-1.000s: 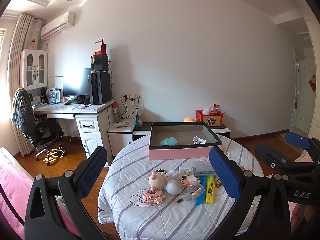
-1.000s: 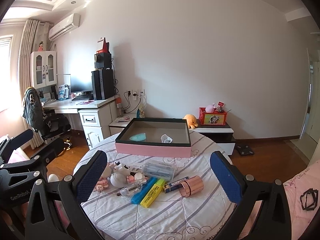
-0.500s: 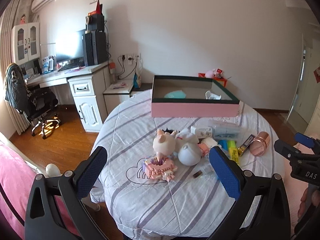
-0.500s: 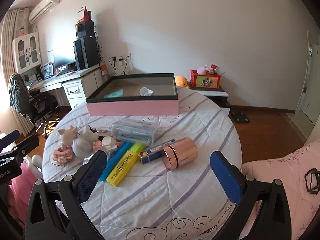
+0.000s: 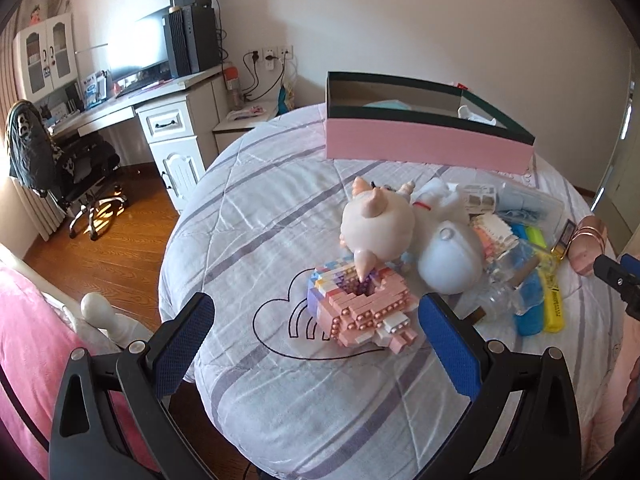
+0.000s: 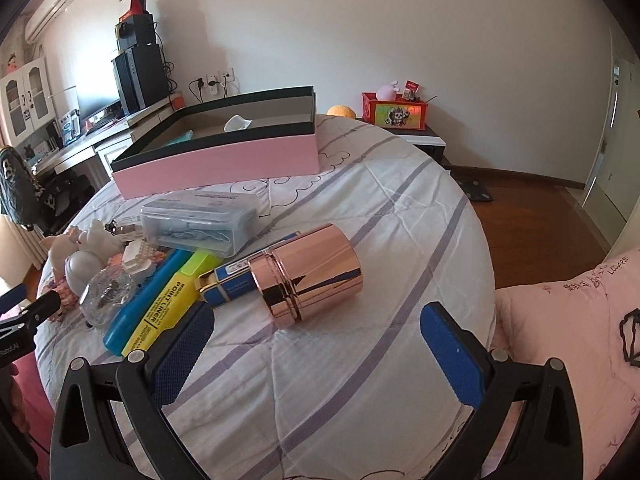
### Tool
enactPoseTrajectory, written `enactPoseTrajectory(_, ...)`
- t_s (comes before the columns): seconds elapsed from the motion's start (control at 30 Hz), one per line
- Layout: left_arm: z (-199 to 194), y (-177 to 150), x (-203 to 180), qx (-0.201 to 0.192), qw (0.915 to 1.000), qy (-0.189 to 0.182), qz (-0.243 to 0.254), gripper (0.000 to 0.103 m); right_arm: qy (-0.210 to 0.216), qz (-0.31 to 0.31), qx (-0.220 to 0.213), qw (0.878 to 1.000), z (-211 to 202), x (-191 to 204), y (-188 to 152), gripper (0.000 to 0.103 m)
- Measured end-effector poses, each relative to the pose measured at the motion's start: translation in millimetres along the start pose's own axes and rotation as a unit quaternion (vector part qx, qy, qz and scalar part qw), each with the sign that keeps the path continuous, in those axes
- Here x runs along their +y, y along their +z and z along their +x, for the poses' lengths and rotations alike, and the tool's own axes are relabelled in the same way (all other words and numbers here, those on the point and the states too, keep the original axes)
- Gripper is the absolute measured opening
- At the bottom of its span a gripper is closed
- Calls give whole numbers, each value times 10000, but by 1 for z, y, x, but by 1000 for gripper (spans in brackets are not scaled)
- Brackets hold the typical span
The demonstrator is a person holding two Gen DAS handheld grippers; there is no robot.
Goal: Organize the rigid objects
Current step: 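Grasp the pink block figure with the left tool while the right tool grasps the rose-gold cylinder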
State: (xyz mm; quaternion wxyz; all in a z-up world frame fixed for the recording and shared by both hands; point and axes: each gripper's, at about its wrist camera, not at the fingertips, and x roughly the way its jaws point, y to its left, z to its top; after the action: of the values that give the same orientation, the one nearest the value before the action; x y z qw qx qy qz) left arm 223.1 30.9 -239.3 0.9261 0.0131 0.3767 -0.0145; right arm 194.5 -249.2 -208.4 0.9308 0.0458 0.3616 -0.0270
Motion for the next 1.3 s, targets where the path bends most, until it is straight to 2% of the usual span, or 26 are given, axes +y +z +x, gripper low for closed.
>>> enactPoseTrajectory(0.13,13,-1,1,93,9997,-194,-75,103,-35,-7,133,9999,15,-2,2,103)
enactPoseTrajectory(0.2,15,-1,2,6,9997,-245,-19,103,-36,4,184,9998,20,-3,4,103)
enactPoseTrajectory(0.27,18,-1,2,3,9994,-348,34,95,-50,-17,197,9998,26,-4,6,103)
enactPoseTrajectory(0.3,19,-1,2,-10,9993,-371,47,85,-50,-28,229,9997,30,-5,7,103)
enactPoseTrajectory(0.37,18,-2,0,-62,9994,-305,117,72,9,-44,210,9998,36,-6,10,103)
enactPoseTrajectory(0.4,17,-1,-1,-85,9993,-326,148,62,32,-70,190,9998,38,-6,11,103)
enactPoseTrajectory(0.43,16,0,-2,-91,9993,-340,156,63,33,-105,202,9997,41,-6,12,103)
enactPoseTrajectory(0.57,14,1,1,-96,9990,-427,122,63,161,-173,168,9996,48,-8,18,90)
enactPoseTrajectory(0.63,11,2,2,-105,9989,-443,115,63,254,-253,134,9993,49,-6,19,70)
enactPoseTrajectory(0.67,9,2,2,-115,9987,-472,128,63,255,-282,127,9992,48,-5,19,55)
enactPoseTrajectory(1.0,-28,11,-1,-444,9966,-660,205,62,550,-339,-93,9979,24,2,17,55)
enactPoseTrajectory(1.1,-39,14,-5,-614,9953,-706,259,60,631,-405,-230,9969,12,9,19,55)
enactPoseTrajectory(1.3,-44,15,-12,-644,9939,-841,320,57,813,-500,-343,9948,1,21,25,55)
